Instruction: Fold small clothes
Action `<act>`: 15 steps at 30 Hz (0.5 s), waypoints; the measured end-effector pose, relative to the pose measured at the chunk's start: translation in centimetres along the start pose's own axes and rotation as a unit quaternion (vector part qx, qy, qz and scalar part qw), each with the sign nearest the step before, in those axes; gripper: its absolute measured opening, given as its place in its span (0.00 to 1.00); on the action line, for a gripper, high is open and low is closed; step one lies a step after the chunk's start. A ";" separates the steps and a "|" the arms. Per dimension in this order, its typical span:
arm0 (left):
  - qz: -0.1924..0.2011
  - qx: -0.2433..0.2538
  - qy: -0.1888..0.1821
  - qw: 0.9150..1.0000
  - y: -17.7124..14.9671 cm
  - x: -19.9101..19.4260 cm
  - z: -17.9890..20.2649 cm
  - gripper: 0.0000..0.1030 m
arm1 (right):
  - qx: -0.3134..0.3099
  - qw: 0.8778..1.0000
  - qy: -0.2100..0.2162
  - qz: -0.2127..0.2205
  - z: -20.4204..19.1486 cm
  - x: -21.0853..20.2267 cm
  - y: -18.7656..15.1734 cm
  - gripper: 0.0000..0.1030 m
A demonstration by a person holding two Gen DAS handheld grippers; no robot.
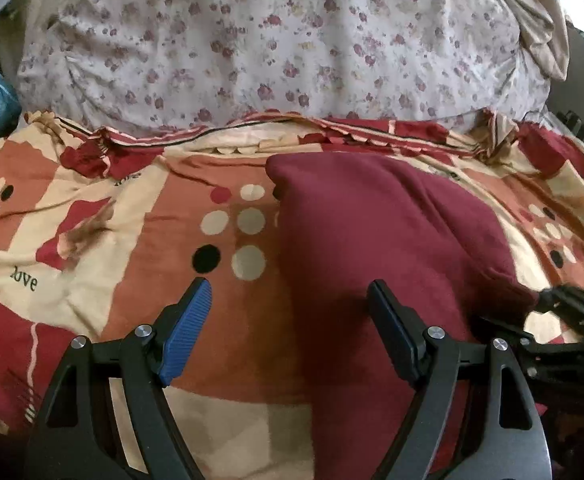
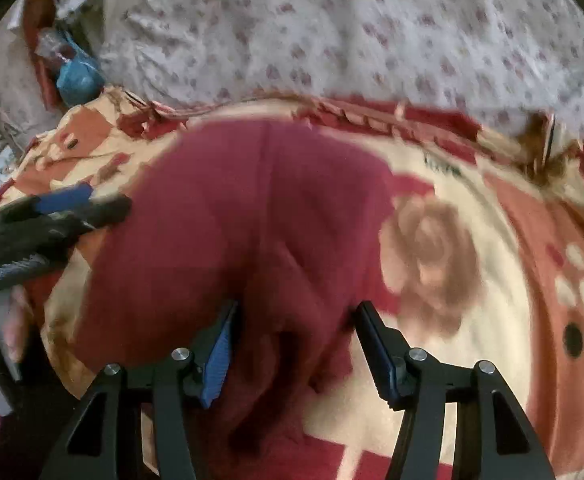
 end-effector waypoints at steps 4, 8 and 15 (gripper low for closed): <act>0.008 -0.017 -0.010 1.000 -0.2 -0.8 0.1 0.78 | 0.027 0.999 0.004 0.018 0.7 -1.8 0.5 0.56; 0.028 -0.020 0.004 0.999 -0.1 -1.8 -0.2 0.78 | 0.010 0.997 -0.026 0.069 -0.1 -5.0 1.9 0.59; 0.043 -0.026 0.006 0.999 -0.1 -2.9 -0.3 0.78 | 0.027 0.994 -0.035 0.102 -1.4 -7.1 2.9 0.67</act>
Point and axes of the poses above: each gripper's, at about its wrist camera, not at the fingertips, and x roughly the way its jaws point, z to its right, y to its top, the point moved 9 cm from there along x, roughly the way its jaws point, and after that the axes turned 2 degrees about z, right-handed, at the moved point
